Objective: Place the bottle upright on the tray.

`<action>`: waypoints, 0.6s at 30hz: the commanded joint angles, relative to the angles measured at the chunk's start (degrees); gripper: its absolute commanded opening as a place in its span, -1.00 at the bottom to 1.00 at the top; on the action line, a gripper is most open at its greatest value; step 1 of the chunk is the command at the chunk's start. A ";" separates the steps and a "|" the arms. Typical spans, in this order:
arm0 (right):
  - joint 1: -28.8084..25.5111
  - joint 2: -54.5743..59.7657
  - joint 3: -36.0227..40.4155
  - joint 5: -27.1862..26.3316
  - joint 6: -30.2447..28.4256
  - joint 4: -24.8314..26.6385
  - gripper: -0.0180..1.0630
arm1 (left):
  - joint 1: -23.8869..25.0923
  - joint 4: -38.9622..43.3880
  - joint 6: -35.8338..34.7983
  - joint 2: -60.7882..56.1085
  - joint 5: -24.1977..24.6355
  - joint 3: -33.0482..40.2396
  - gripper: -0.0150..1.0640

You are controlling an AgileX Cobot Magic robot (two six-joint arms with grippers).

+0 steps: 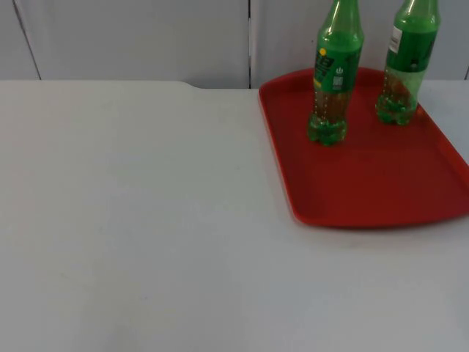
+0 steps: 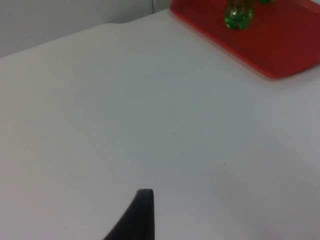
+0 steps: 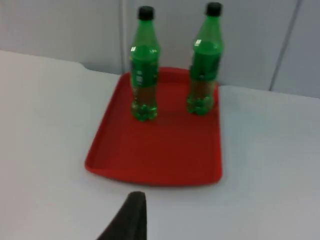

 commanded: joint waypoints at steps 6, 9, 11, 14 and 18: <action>-0.05 -1.50 0.11 3.71 5.54 -4.25 0.99 | -0.15 -0.40 -0.10 -0.27 -0.23 0.32 0.97; -0.05 -1.50 1.19 4.23 7.25 -5.68 0.99 | -0.15 -0.40 -0.10 -0.27 -0.23 0.32 0.97; -0.05 -1.50 1.80 4.23 7.56 -5.83 0.99 | -0.15 -0.40 -0.10 -0.27 -0.23 0.32 0.97; -0.05 -1.50 3.69 4.34 7.55 -6.02 0.99 | -0.15 -0.40 -0.10 -0.27 -0.23 0.32 0.97; -0.05 -1.50 5.49 3.99 7.55 -6.30 0.99 | -0.15 -0.40 -0.10 -0.27 -0.23 0.32 0.97</action>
